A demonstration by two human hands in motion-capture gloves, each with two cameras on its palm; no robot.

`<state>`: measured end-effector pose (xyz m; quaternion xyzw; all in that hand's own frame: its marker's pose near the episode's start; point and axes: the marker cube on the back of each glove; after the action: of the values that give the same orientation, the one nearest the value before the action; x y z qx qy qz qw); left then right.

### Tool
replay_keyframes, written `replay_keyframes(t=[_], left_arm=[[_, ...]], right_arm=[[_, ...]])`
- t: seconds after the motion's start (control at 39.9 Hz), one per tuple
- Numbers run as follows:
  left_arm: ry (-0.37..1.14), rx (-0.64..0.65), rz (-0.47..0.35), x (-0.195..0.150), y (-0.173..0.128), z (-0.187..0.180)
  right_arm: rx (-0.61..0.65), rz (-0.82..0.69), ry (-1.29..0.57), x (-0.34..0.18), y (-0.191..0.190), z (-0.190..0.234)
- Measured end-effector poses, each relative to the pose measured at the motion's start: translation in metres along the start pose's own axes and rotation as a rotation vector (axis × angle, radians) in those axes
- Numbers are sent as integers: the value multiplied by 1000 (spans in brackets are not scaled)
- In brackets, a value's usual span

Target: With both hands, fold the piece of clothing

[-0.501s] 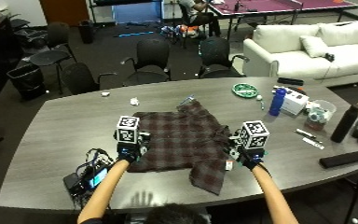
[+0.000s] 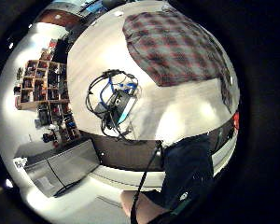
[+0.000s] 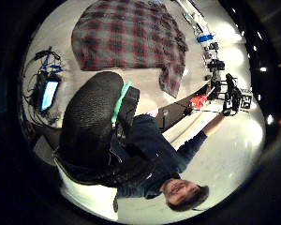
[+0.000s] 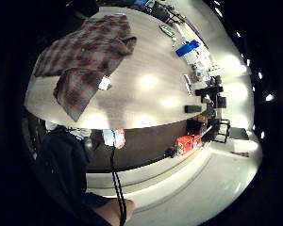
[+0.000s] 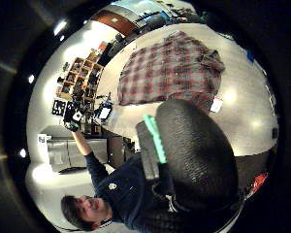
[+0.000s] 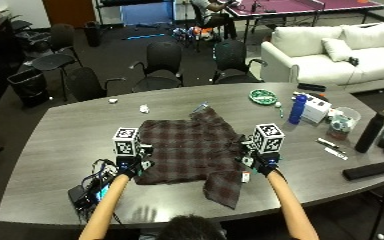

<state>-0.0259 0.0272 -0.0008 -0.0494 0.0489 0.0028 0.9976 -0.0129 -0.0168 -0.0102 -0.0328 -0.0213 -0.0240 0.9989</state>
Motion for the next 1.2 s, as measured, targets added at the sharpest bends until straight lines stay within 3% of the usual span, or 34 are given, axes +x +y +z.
replay_keyframes(t=[0.05, 0.3, 0.5, 0.6, 0.8, 0.9, 1.05, 1.2], left_arm=[[6, 58, 39, -5, -8, 8], [12, 35, 57, -15, -25, 26], [-7, -121, 72, -13, -69, 75], [-14, -230, 37, -4, -72, 97], [28, -403, -27, -9, -106, 163], [64, -420, -76, -11, -109, 179], [106, -255, -119, -9, -113, 179], [32, -113, -118, -3, -117, 174]], right_arm=[[-30, -4, 2, -1, -4, 1], [-150, -16, 54, -5, -22, 21], [-277, 9, 103, -4, -61, 83], [-341, 42, 118, -13, -74, 115], [-467, 124, 163, -14, -90, 176], [-549, 103, 128, -9, -93, 198], [-479, 101, 66, -4, -100, 201], [-190, 127, 152, -6, -119, 202]])
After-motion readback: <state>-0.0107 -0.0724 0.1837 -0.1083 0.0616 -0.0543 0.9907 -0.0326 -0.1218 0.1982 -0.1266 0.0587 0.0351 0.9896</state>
